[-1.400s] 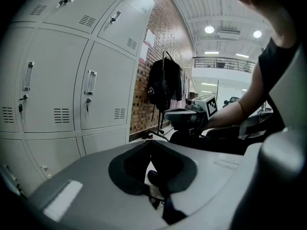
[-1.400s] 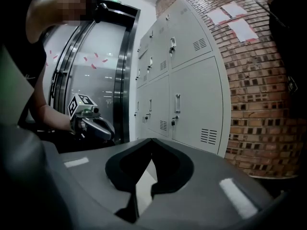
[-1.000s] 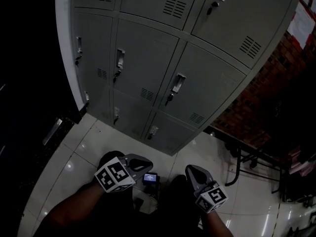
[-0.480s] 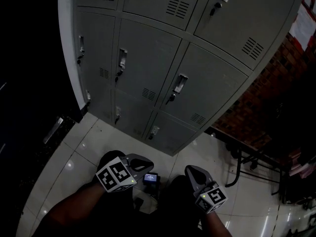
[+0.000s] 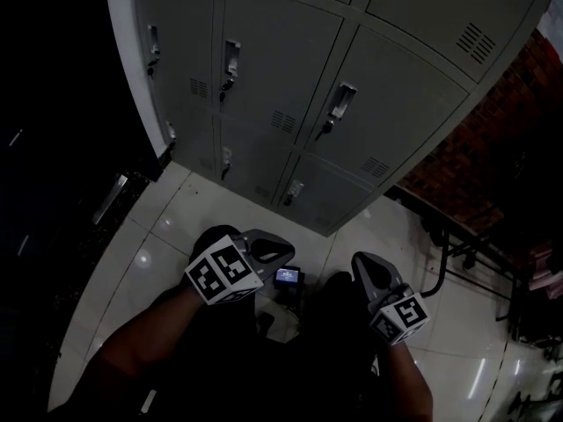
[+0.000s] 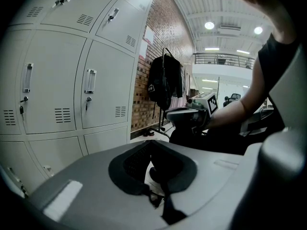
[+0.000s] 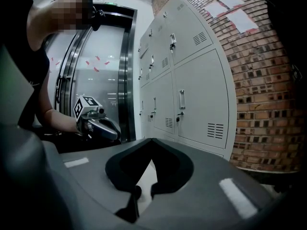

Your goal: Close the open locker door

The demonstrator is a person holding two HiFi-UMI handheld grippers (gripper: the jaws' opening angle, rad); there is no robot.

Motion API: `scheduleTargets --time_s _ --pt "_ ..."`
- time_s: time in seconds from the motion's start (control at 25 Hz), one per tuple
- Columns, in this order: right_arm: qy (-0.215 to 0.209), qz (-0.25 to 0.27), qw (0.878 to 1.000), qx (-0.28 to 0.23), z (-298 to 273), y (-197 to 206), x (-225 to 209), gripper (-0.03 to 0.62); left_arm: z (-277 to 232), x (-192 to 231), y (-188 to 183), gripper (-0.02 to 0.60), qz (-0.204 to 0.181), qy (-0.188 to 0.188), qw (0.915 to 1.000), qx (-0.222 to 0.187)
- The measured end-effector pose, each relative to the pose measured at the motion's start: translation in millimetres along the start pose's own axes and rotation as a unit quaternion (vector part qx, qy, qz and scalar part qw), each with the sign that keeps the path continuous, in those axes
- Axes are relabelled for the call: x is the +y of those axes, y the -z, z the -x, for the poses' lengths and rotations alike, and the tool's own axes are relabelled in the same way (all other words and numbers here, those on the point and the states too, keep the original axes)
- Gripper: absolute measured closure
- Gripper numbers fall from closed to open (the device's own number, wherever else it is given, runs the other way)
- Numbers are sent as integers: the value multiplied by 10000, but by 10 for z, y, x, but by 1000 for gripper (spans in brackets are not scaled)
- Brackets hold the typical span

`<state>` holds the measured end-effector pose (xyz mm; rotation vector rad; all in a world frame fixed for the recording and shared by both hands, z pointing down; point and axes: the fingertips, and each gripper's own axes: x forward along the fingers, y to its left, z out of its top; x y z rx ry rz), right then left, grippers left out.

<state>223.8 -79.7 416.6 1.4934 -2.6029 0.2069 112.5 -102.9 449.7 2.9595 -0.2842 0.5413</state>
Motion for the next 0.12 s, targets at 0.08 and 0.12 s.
scheduleTargets --time_s 0.08,0.12 --pt "-49 30 9999 -112 -47 -45 -40 592 -28 57 -51 569 -85 -30 9999 -70" --pt "-83 22 9998 -167 -65 -57 -49 592 -40 73 -65 569 -115 -37 9999 -96"
